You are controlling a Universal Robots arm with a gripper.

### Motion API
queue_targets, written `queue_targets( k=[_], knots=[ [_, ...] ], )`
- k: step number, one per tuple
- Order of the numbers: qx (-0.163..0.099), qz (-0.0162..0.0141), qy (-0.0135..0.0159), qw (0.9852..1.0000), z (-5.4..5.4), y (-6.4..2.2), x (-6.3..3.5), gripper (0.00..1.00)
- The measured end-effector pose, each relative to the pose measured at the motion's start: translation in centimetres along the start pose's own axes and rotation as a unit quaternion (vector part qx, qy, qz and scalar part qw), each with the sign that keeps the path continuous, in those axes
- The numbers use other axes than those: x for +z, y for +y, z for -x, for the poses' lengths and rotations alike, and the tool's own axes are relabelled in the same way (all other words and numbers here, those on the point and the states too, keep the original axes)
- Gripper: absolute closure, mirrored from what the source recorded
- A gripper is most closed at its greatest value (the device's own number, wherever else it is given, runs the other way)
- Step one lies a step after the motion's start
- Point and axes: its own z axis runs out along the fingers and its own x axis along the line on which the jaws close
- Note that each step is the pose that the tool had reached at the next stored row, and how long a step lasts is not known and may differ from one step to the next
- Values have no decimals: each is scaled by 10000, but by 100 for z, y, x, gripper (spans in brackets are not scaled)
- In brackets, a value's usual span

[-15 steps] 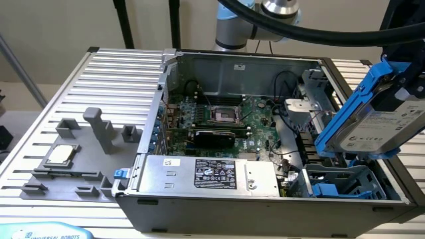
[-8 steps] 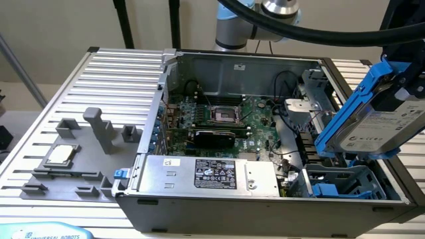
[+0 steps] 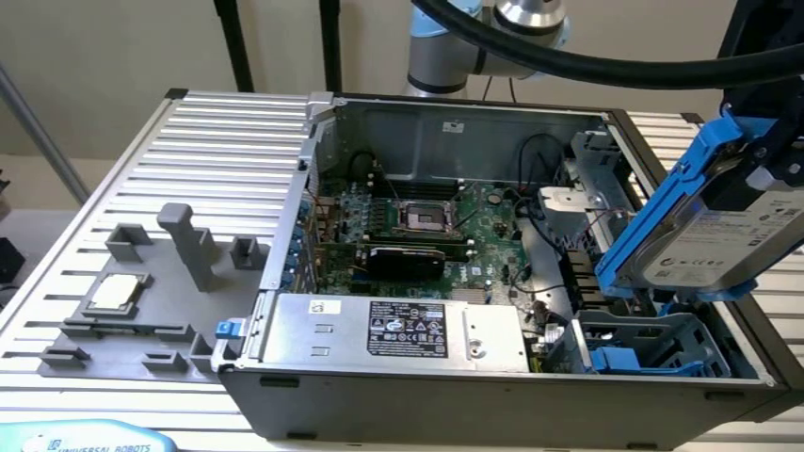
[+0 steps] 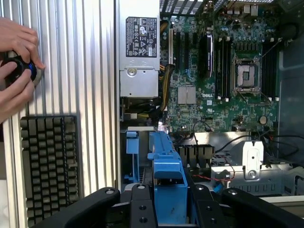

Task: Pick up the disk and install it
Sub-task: 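Insert the disk into the insertion slot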

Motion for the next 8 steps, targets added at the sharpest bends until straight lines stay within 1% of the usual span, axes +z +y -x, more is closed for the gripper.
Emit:
queue_targets(
  k=[4, 6, 8],
  knots=[
    [0, 2, 1, 10000, -5, -25, 63, 67],
    [-2, 11, 2, 10000, -7, -47, 98, 67],
    [-8, 29, 3, 10000, -10, -72, 128, 67]
  ],
)
